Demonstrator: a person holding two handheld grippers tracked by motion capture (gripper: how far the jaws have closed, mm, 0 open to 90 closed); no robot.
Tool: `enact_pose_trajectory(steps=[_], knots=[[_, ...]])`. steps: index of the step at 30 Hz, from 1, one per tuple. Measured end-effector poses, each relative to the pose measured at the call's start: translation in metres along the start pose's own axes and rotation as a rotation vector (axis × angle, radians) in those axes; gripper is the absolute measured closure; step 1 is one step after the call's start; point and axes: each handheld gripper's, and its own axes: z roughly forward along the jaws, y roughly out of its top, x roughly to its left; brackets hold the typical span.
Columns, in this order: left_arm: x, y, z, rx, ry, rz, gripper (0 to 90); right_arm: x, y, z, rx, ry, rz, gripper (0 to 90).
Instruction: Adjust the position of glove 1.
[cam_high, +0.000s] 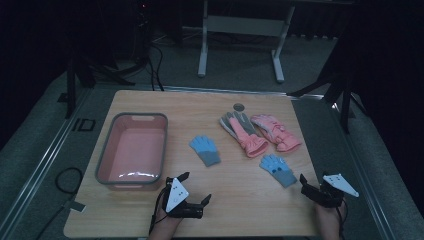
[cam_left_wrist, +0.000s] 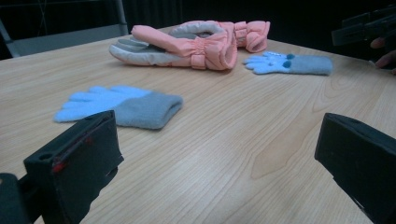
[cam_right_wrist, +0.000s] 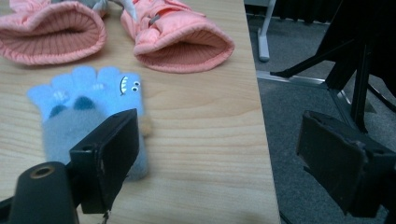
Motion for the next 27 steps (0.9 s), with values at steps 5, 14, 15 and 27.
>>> enact_pose_trajectory(steps=[5, 14, 15, 27], knots=[[0.002, 0.0, 0.0, -0.002, -0.006, -0.026, 0.2, -0.001, 0.004, -0.002, 0.039, 0.027, 0.0, 11.3], [0.002, 0.001, 0.001, 0.021, -0.062, -0.008, 0.2, 0.0, 0.028, -0.009, 0.124, 0.054, -0.043, 13.4], [0.002, 0.001, 0.001, 0.025, -0.069, -0.004, 0.2, -0.001, 0.032, -0.009, 0.141, 0.092, -0.028, 13.7], [0.002, 0.001, 0.002, 0.055, -0.097, -0.012, 0.2, 0.028, 0.079, -0.008, 0.083, 0.244, -0.027, 11.7]])
